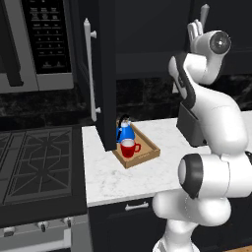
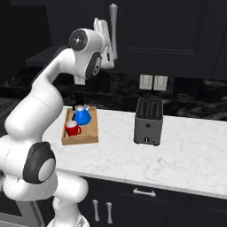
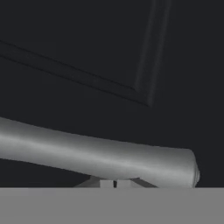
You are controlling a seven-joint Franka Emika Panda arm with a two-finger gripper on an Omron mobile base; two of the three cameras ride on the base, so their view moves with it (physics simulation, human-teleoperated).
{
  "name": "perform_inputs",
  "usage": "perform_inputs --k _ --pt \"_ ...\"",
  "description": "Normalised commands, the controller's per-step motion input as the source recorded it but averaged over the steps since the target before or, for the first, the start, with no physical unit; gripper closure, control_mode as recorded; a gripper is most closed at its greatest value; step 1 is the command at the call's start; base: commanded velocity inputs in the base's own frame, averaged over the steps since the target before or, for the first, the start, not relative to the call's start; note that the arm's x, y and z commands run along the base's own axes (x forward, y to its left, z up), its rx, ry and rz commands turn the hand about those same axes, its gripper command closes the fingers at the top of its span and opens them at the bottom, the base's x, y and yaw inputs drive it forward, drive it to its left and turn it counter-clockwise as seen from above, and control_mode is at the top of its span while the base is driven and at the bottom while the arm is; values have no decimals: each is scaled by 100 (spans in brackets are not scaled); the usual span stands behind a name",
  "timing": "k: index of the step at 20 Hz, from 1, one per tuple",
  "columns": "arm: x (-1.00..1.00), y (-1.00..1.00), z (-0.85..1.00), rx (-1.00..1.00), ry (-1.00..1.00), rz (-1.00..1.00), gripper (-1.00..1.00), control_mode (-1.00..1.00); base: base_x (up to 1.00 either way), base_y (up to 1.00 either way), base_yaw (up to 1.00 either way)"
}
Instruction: Pick the kettle from the counter and place it on the tray. Then pick the mug from the cabinet and place it on the tray. Then close the cabinet doors.
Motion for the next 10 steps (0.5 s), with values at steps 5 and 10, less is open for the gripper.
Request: perform_inputs --k 5,10 --pt "39 44 -82 3 1 13 100 -100 0 0 0" --pt "-3 75 -34 1 -4 15 100 -100 0 0 0"
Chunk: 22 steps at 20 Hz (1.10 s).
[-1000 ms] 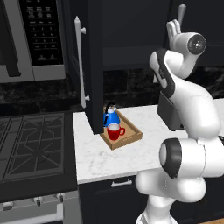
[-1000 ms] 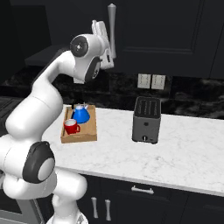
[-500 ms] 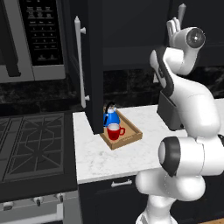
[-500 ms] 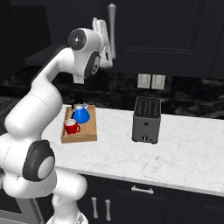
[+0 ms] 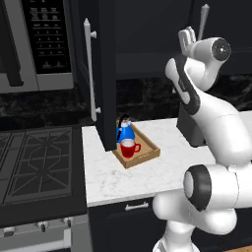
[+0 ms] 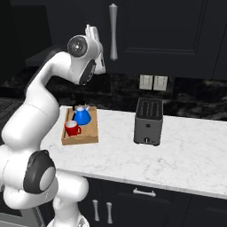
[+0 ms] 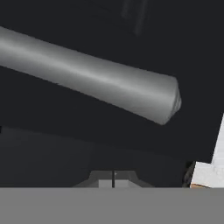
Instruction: Pick the kettle from the counter and place it on the tray. Then pick the mug from the cabinet and place it on the tray. Then close the cabinet doors.
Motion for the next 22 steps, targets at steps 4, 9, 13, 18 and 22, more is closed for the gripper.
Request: perform_inputs --k 4,9,13,18,22 --pt "-30 73 6 0 0 8 100 -100 0 0 0" --pt "-83 4 60 -1 7 -1 100 -100 0 0 0" --pt "-100 -5 50 -5 14 -1 100 -100 0 0 0" --pt "-100 32 19 -8 11 0 100 -100 0 0 0" --pt "-36 17 0 -3 1 6 100 -100 0 0 0"
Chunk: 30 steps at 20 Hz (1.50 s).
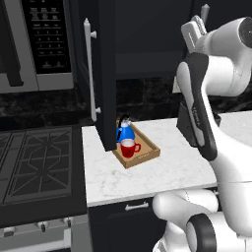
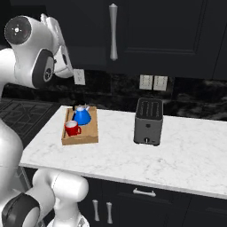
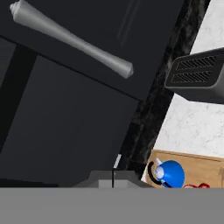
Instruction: Pick the kettle from the counter and place it on the tray. Then pick the mug from the cabinet and place it on the tray. Then close the cabinet doors.
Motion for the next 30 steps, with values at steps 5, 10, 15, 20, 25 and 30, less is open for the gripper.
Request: perform_inputs --k 5,10,15,20,25,30 --pt "-69 33 0 -4 -2 0 100 -100 0 0 0" --pt "-100 100 0 -3 -15 0 100 -100 0 0 0" --pt "-100 89 0 0 -24 0 100 -100 0 0 0" --pt "-100 35 -1 0 -26 -3 100 -100 0 0 0" --pt "-100 47 -13 0 -26 -5 100 -100 0 0 0" --pt "-90 80 -26 0 -8 -11 100 -100 0 0 0"
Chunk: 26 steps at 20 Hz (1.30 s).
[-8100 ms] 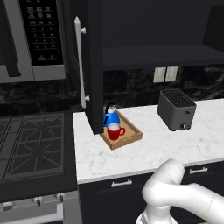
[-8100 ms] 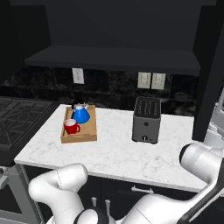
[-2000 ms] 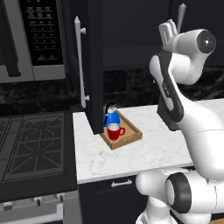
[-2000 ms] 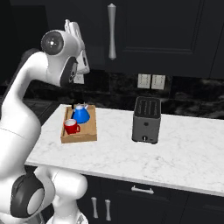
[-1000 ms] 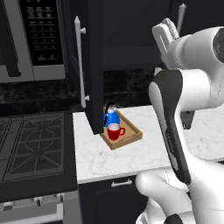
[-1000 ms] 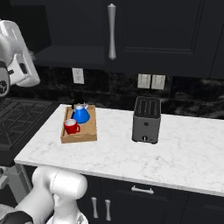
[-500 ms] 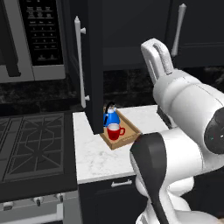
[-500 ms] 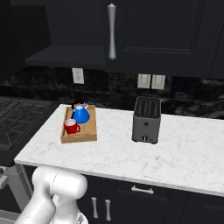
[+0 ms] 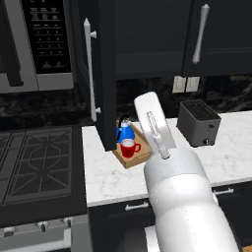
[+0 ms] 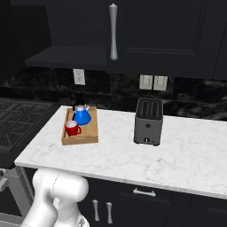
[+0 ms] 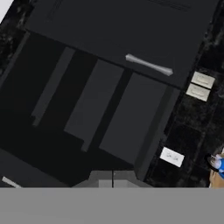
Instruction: Pick the kettle from the counter and place it on the tray. Then pick the mug from the cabinet and place it on the tray. Then close the cabinet doors.
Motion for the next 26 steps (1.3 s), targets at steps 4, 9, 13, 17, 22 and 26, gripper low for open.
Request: perform_inputs --k 4,9,13,17,22,26 --pt "-61 75 -15 0 5 -21 100 -100 0 0 0" --pt "-4 87 -28 0 7 -25 100 -100 0 0 0" --pt "92 100 -53 1 5 -24 100 -100 0 0 0" --pt "100 91 -60 2 9 -21 100 -100 0 0 0" --pt "100 48 -44 7 5 -19 100 -100 0 0 0" --pt "100 9 -5 6 9 -14 100 -100 0 0 0"
